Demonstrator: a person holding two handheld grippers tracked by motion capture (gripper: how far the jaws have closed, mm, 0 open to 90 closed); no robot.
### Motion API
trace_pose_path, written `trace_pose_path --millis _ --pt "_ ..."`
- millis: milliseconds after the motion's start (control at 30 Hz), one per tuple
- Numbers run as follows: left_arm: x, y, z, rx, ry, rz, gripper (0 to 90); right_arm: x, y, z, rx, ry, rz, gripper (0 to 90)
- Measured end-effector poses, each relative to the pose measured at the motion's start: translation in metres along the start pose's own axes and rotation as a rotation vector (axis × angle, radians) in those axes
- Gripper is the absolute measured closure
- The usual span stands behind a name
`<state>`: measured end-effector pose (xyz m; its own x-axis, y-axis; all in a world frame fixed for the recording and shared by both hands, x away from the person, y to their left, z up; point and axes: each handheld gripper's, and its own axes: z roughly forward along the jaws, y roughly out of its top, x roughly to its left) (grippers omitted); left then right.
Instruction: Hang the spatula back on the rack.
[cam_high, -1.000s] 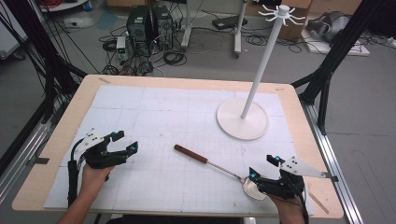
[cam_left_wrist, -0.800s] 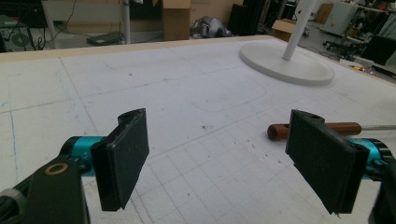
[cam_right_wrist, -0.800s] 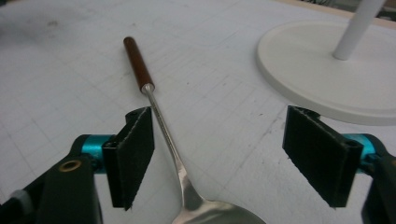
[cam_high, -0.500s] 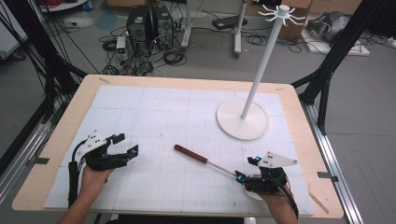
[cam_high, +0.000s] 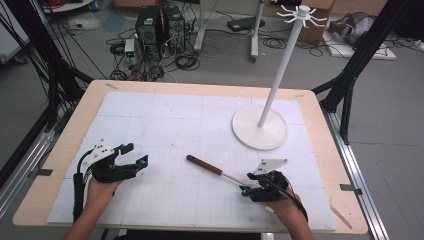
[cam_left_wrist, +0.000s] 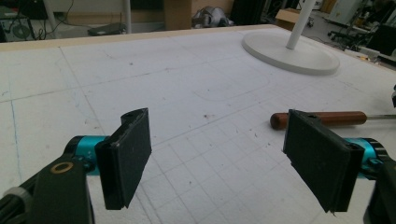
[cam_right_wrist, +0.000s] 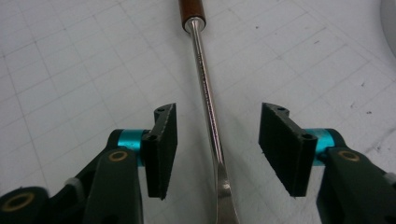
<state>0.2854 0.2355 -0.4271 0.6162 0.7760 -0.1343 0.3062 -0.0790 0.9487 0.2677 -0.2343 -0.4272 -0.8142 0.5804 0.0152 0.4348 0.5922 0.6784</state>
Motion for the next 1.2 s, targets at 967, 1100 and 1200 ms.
trace_pose_path --millis 967,1100,1200 --pt "0.001 0.0 0.0 0.004 0.001 -0.006 25.0 -0.01 0.019 0.014 0.164 0.079 -0.071 73.9" --pt "0.0 0.0 0.0 0.007 0.001 -0.004 25.2 -0.009 0.021 0.015 0.179 0.091 -0.084 80.6" --pt "0.001 0.0 0.0 0.007 0.001 -0.005 25.2 -0.008 0.024 0.016 0.202 0.089 -0.081 81.0"
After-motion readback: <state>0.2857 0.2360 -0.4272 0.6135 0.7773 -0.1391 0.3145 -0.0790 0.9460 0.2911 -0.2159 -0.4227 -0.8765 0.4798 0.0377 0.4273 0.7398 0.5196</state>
